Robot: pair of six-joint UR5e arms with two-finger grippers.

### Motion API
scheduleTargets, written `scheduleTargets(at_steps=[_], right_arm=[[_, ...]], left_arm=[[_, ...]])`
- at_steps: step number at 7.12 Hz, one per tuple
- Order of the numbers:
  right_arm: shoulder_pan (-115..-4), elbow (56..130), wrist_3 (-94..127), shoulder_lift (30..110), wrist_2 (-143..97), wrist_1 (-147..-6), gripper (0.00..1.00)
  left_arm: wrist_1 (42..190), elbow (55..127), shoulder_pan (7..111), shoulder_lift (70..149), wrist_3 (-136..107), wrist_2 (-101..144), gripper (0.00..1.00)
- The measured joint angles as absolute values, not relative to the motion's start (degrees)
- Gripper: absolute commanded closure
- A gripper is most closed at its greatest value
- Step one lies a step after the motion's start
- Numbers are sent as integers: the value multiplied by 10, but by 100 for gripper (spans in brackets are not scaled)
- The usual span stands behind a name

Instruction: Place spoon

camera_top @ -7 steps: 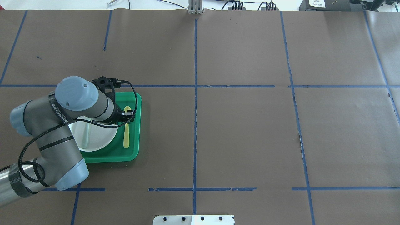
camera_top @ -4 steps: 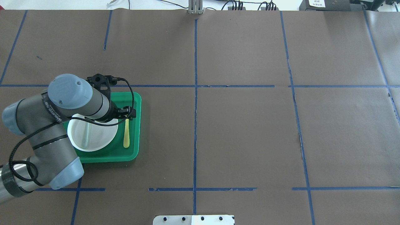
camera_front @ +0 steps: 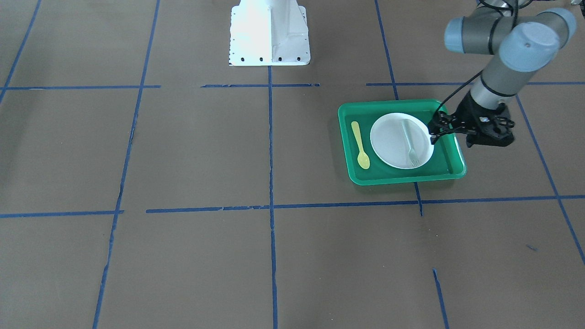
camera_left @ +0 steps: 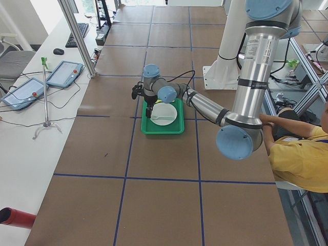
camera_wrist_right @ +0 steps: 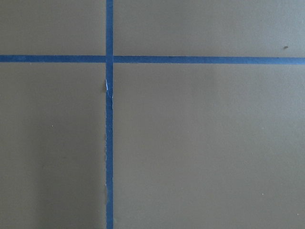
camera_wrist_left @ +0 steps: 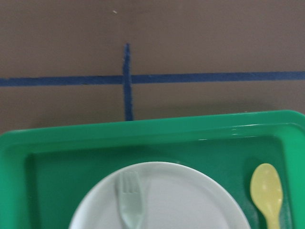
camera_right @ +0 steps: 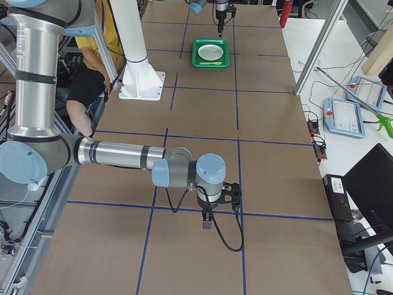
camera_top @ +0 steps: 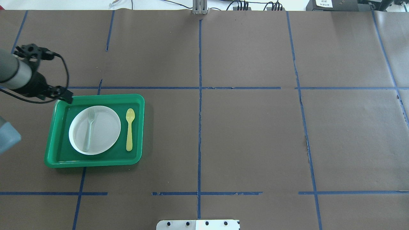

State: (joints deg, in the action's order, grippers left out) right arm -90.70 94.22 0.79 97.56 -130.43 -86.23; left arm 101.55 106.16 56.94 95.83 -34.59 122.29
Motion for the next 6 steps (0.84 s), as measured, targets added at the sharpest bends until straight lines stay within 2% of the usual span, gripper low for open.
scheduleTargets(at_steps=[3, 5, 6], right_arm=[[-907, 942, 8, 976, -1304, -862, 0], [-907, 942, 8, 976, -1304, -862, 0], [-907, 942, 8, 976, -1304, -862, 0]], left_arm=[[914, 1046, 776, 886, -5, 1258, 0], [896, 1015, 882, 842, 70, 1313, 0], [895, 1009, 904, 830, 78, 1328, 0]])
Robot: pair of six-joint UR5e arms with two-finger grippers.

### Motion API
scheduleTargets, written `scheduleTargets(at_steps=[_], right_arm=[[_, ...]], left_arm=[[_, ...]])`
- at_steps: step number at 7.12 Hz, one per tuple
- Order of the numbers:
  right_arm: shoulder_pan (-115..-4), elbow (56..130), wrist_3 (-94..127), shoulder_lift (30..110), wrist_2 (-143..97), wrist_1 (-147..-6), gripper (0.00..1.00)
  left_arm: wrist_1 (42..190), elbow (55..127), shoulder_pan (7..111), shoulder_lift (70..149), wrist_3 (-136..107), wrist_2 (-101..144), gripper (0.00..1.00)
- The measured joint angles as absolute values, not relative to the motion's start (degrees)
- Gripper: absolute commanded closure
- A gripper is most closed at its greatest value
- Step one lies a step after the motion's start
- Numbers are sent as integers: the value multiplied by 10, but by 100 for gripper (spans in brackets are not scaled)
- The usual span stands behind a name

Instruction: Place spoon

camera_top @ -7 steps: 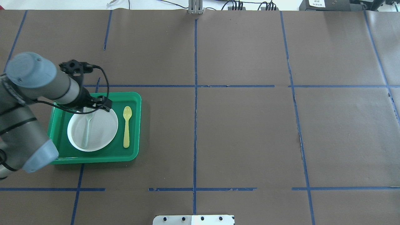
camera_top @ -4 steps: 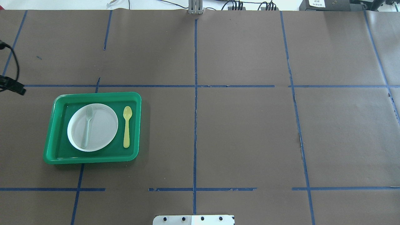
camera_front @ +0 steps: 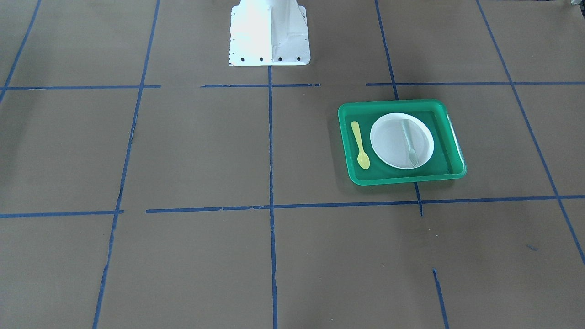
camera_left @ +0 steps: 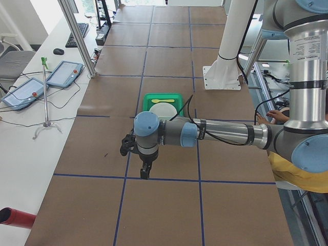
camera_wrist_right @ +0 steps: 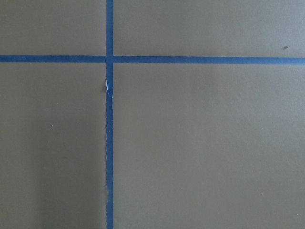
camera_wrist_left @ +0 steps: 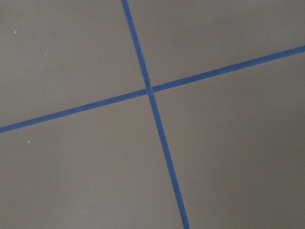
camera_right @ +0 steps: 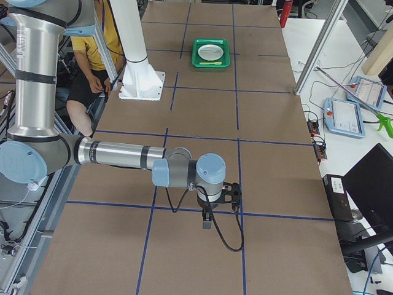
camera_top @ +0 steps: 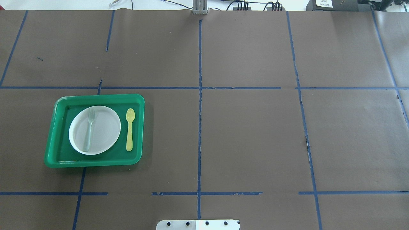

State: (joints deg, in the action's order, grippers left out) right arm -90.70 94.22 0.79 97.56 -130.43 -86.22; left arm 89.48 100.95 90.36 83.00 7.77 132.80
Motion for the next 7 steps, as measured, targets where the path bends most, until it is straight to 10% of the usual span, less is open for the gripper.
scheduleTargets(at_steps=[7], right_arm=[[-907, 942, 8, 976, -1304, -862, 0]], left_arm=[[896, 1004, 914, 823, 80, 1334, 0]])
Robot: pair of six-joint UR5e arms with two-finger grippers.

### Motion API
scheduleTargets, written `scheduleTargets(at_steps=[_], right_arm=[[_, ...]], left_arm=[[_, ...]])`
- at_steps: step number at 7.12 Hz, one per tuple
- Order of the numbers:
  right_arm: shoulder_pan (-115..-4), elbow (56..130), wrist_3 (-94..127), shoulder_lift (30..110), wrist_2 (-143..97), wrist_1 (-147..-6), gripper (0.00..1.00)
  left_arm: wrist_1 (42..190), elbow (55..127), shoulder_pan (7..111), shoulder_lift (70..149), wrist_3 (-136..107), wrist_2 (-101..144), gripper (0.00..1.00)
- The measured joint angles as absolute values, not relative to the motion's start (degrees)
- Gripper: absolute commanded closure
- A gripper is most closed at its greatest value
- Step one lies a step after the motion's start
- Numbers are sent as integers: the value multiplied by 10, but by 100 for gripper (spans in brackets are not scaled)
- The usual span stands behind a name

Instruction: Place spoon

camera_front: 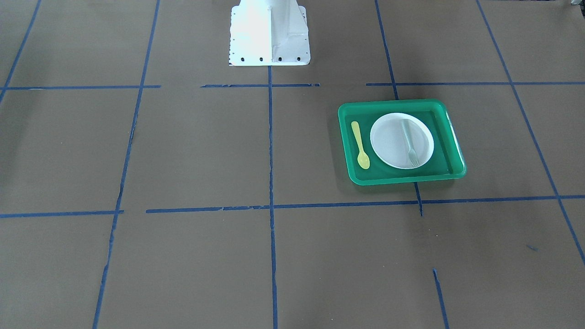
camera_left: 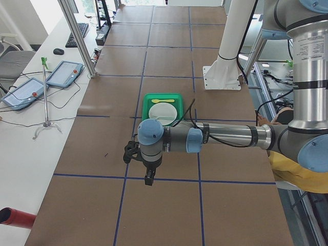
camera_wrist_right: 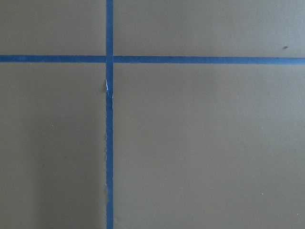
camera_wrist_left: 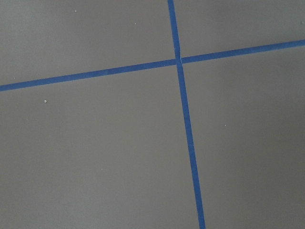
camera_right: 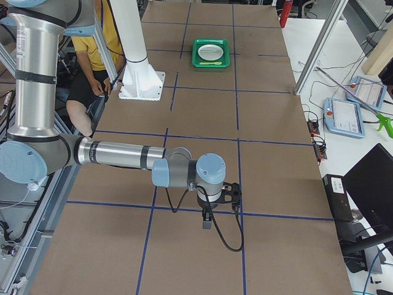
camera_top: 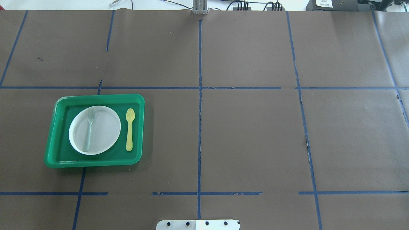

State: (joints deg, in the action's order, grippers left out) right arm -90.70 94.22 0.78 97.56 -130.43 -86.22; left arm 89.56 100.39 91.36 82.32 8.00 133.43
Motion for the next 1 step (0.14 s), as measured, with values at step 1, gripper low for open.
scheduleTargets(at_steps=[1], right_arm=[[-907, 942, 8, 976, -1304, -862, 0]], left_arm=[[896, 1005, 914, 823, 80, 1334, 0]])
